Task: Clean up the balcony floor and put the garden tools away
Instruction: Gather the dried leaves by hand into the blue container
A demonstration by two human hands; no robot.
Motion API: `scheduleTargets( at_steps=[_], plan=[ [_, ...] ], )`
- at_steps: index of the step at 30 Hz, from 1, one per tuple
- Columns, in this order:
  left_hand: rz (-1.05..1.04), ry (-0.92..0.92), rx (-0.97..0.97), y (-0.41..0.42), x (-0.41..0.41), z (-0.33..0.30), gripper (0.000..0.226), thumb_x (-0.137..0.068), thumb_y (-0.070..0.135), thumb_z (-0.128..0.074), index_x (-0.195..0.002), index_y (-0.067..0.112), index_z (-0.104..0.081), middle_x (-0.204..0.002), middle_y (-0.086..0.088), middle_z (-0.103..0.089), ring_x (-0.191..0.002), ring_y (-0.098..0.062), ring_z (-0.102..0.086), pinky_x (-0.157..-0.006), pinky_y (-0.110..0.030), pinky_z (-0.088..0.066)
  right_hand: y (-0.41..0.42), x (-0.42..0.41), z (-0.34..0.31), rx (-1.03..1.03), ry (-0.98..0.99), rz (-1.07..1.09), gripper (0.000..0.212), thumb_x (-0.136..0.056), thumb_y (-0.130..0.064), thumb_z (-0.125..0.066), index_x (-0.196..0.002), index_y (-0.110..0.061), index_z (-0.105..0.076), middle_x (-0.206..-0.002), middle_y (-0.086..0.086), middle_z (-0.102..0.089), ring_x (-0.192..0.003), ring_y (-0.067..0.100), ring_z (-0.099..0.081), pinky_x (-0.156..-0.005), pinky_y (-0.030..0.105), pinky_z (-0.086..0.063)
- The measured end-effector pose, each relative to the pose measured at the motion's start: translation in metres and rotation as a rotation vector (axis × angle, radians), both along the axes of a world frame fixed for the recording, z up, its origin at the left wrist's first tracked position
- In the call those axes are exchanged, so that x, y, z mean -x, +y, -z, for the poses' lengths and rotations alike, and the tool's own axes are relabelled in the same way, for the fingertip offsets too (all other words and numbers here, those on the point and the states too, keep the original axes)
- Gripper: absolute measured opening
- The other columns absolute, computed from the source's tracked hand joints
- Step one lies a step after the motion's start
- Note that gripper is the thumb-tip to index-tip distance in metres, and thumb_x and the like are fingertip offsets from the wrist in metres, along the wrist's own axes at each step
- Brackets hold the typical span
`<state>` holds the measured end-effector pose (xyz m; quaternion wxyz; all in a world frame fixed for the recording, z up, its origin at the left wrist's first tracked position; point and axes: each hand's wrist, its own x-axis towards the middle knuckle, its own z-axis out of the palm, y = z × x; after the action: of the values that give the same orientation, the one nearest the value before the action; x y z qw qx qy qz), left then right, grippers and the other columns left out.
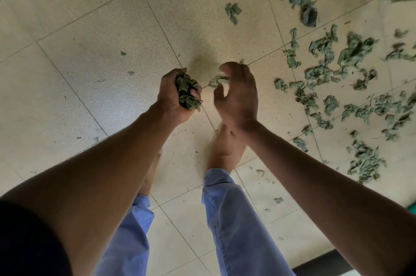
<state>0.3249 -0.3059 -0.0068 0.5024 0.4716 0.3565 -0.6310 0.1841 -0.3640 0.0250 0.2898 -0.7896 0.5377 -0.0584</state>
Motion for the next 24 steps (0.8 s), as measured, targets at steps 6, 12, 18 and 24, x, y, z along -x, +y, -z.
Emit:
scheduleTargets(
  at_steps=[6, 12, 18, 24],
  plan=[
    [0.039, 0.009, 0.024, 0.006, -0.006, 0.015, 0.026, -0.099, 0.026, -0.052, -0.073, 0.02, -0.046, -0.07, 0.0, -0.047, -0.057, -0.013, -0.05, -0.043, -0.017, -0.04, -0.026, 0.023, 0.064, -0.264, 0.389, 0.07, 0.095, -0.073, -0.052, -0.085, -0.147, -0.025, -0.031, -0.133, 0.012, -0.038, -0.115, 0.033, -0.049, -0.071, 0.035, -0.044],
    [0.052, 0.011, 0.01, 0.016, -0.008, 0.019, 0.03, -0.097, 0.024, -0.054, -0.069, 0.019, -0.047, -0.064, -0.001, -0.049, -0.058, -0.014, -0.048, -0.043, -0.017, -0.04, -0.017, 0.009, 0.083, -0.115, 0.242, -0.064, 0.051, -0.086, -0.016, -0.074, -0.131, -0.012, -0.051, -0.126, 0.014, -0.047, -0.103, 0.03, -0.057, -0.072, 0.028, -0.043],
    [0.03, 0.026, -0.01, 0.029, -0.008, 0.019, 0.027, -0.098, 0.025, -0.055, -0.073, 0.018, -0.047, -0.068, -0.002, -0.05, -0.057, -0.014, -0.051, -0.043, -0.017, -0.041, -0.001, 0.009, 0.083, -0.156, 0.101, 0.023, 0.016, -0.092, -0.003, -0.063, -0.097, -0.013, -0.074, -0.102, 0.006, -0.067, -0.088, 0.021, -0.065, -0.069, 0.026, -0.045],
    [-0.084, 0.036, -0.031, 0.027, -0.012, -0.005, 0.026, -0.098, 0.025, -0.055, -0.075, 0.016, -0.047, -0.07, -0.004, -0.052, -0.055, -0.015, -0.053, -0.046, -0.019, -0.044, 0.015, -0.013, 0.007, -0.35, -0.365, 0.219, 0.01, -0.083, -0.005, -0.079, -0.09, -0.011, -0.078, -0.088, -0.003, -0.075, -0.082, 0.013, -0.072, -0.076, 0.041, -0.061]
  ],
)
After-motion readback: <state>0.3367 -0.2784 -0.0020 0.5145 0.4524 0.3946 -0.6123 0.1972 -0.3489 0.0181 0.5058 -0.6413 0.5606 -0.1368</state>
